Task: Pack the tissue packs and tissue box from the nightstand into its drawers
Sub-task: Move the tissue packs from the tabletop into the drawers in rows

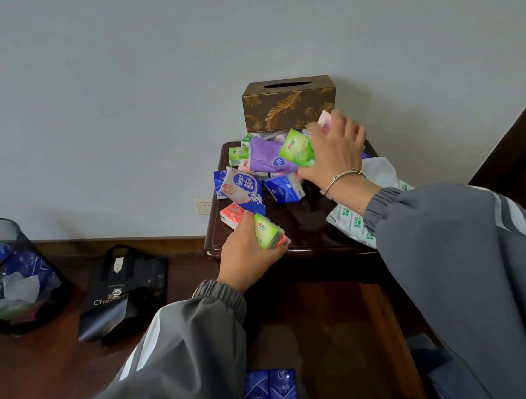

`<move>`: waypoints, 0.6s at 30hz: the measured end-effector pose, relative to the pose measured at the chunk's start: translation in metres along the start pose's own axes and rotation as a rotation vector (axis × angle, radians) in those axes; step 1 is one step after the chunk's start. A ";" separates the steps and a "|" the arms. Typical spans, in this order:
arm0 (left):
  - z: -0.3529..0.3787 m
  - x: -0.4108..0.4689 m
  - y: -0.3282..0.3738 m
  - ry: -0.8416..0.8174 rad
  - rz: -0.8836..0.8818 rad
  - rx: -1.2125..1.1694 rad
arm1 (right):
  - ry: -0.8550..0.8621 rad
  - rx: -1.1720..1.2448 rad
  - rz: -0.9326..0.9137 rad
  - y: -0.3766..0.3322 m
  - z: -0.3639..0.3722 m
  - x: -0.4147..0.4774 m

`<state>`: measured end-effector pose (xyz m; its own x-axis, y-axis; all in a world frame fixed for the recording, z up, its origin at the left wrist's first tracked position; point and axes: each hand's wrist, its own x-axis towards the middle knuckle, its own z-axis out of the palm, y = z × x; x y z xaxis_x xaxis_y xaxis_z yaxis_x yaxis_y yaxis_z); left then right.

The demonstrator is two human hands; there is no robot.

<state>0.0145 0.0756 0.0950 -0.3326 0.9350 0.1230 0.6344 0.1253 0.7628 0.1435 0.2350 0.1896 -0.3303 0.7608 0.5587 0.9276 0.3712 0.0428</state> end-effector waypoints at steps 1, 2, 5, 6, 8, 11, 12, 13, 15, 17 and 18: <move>0.001 0.000 0.000 0.011 -0.002 0.005 | 0.033 0.047 0.027 0.001 -0.003 0.002; 0.001 0.000 0.001 0.020 -0.008 0.013 | 0.058 0.096 0.057 0.003 -0.007 0.003; 0.002 0.000 0.002 0.033 -0.040 -0.003 | 0.101 0.233 0.134 0.005 -0.019 0.003; 0.002 0.000 0.003 0.037 -0.052 -0.025 | 0.107 0.281 0.156 0.005 -0.023 -0.001; 0.002 -0.002 0.003 0.067 -0.078 -0.092 | 0.111 0.396 0.197 0.008 -0.030 -0.013; 0.001 -0.010 0.002 0.160 -0.119 -0.300 | 0.071 0.605 0.253 0.019 -0.040 -0.040; 0.000 -0.014 0.002 0.181 -0.125 -0.375 | 0.036 0.692 0.267 0.023 -0.045 -0.051; -0.001 -0.018 0.003 0.197 -0.124 -0.433 | 0.001 0.795 0.276 0.028 -0.050 -0.062; -0.002 -0.031 0.004 0.201 -0.132 -0.528 | -0.065 1.007 0.303 0.038 -0.061 -0.089; -0.001 -0.047 0.007 0.162 -0.167 -0.642 | -0.147 1.153 0.346 0.046 -0.069 -0.118; 0.000 -0.056 0.008 0.136 -0.188 -0.698 | -0.207 1.225 0.371 0.050 -0.071 -0.133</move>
<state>0.0386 0.0241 0.0943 -0.5043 0.8635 -0.0068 -0.0192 -0.0033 0.9998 0.2462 0.1148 0.1758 -0.2122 0.9493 0.2320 0.2427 0.2812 -0.9285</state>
